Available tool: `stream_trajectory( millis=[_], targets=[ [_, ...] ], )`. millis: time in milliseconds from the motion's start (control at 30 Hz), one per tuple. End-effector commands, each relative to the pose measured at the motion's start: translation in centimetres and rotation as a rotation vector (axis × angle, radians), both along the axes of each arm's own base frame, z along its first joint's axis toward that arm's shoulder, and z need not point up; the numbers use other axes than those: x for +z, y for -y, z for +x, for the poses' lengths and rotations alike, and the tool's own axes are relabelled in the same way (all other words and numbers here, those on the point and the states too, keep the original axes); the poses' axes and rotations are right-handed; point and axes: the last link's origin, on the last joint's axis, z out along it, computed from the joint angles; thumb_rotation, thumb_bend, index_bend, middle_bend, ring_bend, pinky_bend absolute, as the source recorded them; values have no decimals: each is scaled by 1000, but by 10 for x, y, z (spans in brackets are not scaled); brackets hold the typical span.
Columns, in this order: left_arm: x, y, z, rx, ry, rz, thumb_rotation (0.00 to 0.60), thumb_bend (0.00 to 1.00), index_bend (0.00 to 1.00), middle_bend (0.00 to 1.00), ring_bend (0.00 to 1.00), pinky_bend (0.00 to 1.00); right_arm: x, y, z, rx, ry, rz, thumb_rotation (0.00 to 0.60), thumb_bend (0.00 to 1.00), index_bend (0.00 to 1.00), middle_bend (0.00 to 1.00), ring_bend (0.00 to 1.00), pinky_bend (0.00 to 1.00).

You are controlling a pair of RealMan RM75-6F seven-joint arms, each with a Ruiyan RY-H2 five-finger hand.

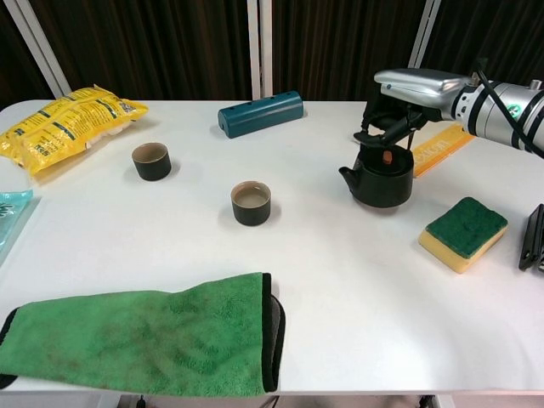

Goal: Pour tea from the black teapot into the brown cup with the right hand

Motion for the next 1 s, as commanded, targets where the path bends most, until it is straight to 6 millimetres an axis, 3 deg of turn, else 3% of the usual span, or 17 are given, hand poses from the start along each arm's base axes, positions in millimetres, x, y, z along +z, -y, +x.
stream_trajectory(
  millis=[33, 533, 1000],
  targets=[
    [0, 0, 0, -1, 1, 0, 600, 87, 174, 127, 94, 205, -2, 0, -1, 0, -3, 3, 600, 486, 1000, 1000, 947, 808],
    [0, 0, 1, -5, 0, 4, 600, 87, 174, 127, 94, 205, -6, -1, -10, -12, -6, -3, 600, 465, 1000, 1000, 939, 809],
    [-1, -1, 1, 0, -3, 0, 600, 87, 174, 126, 94, 206, -9, 0, -11, 1, -10, -24, 600, 321, 1000, 1000, 934, 803]
  ],
)
